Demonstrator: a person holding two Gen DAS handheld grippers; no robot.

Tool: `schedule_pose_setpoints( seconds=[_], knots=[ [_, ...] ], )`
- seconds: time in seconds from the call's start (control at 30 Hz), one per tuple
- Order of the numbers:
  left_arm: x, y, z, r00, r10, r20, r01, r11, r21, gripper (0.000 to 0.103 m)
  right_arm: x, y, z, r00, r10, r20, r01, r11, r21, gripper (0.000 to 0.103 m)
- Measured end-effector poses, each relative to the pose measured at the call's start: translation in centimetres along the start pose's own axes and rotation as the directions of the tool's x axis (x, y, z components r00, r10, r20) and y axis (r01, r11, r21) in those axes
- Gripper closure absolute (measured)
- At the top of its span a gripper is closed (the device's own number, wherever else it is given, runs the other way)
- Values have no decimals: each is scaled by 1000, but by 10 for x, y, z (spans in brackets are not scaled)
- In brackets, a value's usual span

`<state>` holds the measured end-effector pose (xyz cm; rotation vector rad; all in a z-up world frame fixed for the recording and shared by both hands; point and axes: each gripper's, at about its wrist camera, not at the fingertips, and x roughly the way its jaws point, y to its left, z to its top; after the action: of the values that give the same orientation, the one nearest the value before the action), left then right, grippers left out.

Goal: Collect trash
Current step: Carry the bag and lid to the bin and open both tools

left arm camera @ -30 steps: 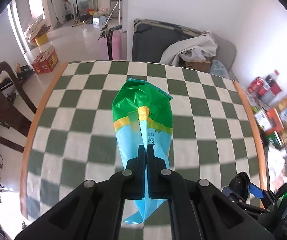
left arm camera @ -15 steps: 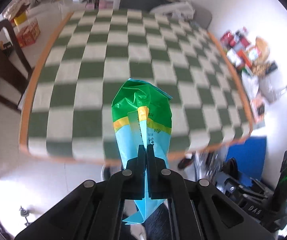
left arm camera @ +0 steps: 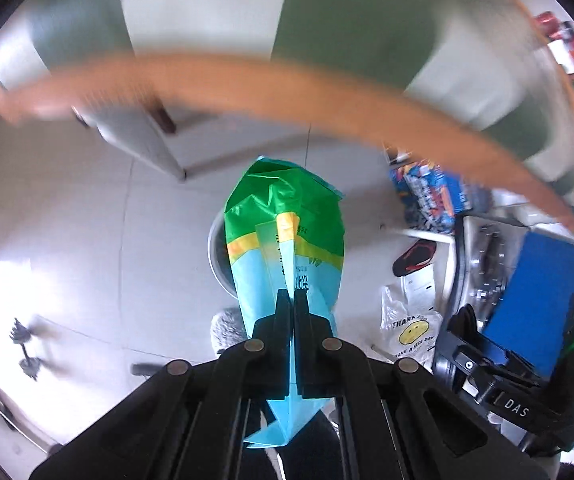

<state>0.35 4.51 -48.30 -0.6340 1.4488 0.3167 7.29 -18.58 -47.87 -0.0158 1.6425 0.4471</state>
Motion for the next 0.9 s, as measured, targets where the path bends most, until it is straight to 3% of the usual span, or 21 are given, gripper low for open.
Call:
schedule_pose_setpoints(
  seconds=[0.2, 0.33, 0.6, 0.8, 0.87, 0.9],
  knots=[
    [107, 25, 5, 998, -28, -62, 24, 997, -67, 103, 113, -27, 12, 998, 4, -59, -3, 1000, 15, 15],
    [164, 36, 17, 996, -36, -82, 33, 998, -44, 103, 178, -41, 27, 998, 8, -69, -6, 999, 37, 15],
    [229, 50, 31, 989, -39, -139, 38, 999, -7, 101, 279, -59, 50, 994, 78, -77, -68, 989, 128, 15],
    [254, 64, 31, 986, 4, -166, -3, 1000, 1, 97, 321, -56, 54, 988, 128, -84, -112, 978, 174, 12],
    [256, 68, 30, 988, 22, -150, -22, 1000, 3, 91, 329, -55, 53, 986, 144, -85, -126, 974, 188, 10],
    [256, 69, 30, 989, 37, -140, -36, 999, 12, 66, 333, -55, 53, 984, 155, -88, -136, 972, 193, 7]
  ],
)
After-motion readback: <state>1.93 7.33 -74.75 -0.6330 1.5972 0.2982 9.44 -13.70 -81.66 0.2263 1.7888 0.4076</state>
